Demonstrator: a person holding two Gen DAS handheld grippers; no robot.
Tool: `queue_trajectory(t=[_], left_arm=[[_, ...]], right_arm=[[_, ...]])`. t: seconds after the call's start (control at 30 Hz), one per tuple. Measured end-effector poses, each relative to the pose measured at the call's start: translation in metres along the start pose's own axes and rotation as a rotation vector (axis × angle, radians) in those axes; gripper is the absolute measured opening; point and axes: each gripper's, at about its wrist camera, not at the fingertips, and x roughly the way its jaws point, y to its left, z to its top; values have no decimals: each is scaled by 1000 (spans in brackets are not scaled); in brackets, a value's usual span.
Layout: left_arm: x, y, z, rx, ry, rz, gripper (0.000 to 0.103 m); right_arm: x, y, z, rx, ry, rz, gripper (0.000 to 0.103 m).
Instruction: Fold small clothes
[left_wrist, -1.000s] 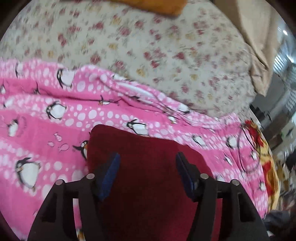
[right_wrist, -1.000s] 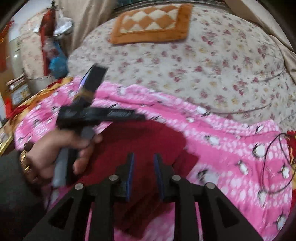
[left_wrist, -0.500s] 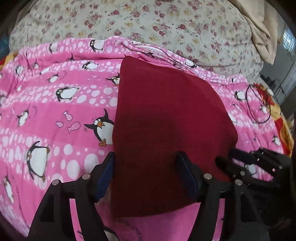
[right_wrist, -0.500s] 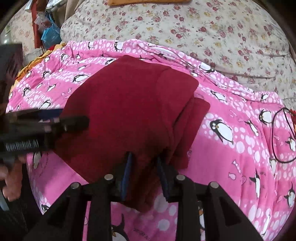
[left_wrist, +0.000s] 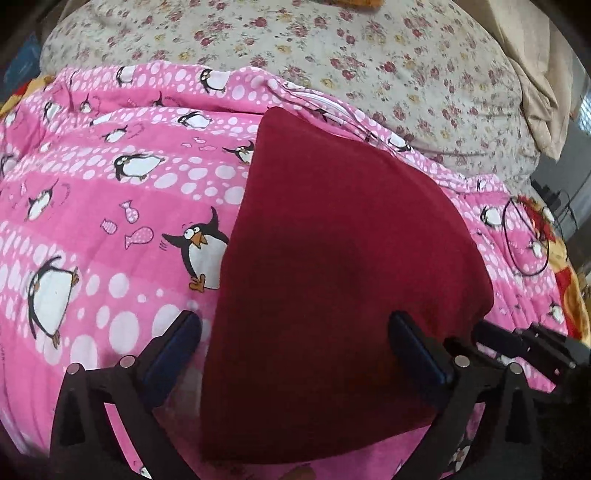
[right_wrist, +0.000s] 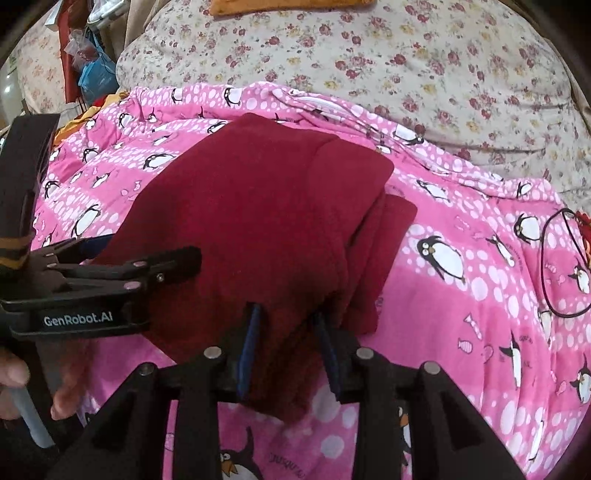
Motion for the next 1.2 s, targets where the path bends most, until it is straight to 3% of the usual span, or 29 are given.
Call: queue_trajectory(t=[0.17, 0.47, 0.5, 0.57, 0.6, 0.73, 0.97, 1.2], left_arm=[[-1, 5, 2, -73, -2, -25, 91], [0, 0, 6, -35, 41, -13, 91], [-4, -1, 6, -17, 32, -4, 91], [-21, -5, 4, 19, -4, 33, 91], [-30, -8, 4, 37, -26, 52, 91], [-71, -24, -4, 136, -119, 177, 91], [-122, -55, -25, 248, -128, 154, 91], [-150, -81, -28, 298, -134, 137, 91]], right_arm=[[1, 0, 0, 6, -1, 5, 34], [-3, -3, 0, 43, -19, 9, 35], [-7, -6, -1, 87, -18, 30, 42], [-17, -12, -3, 155, -20, 18, 80], [-27, -17, -7, 188, -38, -12, 103], [-61, -21, -23, 300, -74, 16, 103], [-108, -9, -31, 261, -78, -67, 103], [-149, 6, -17, 172, -78, -48, 103]])
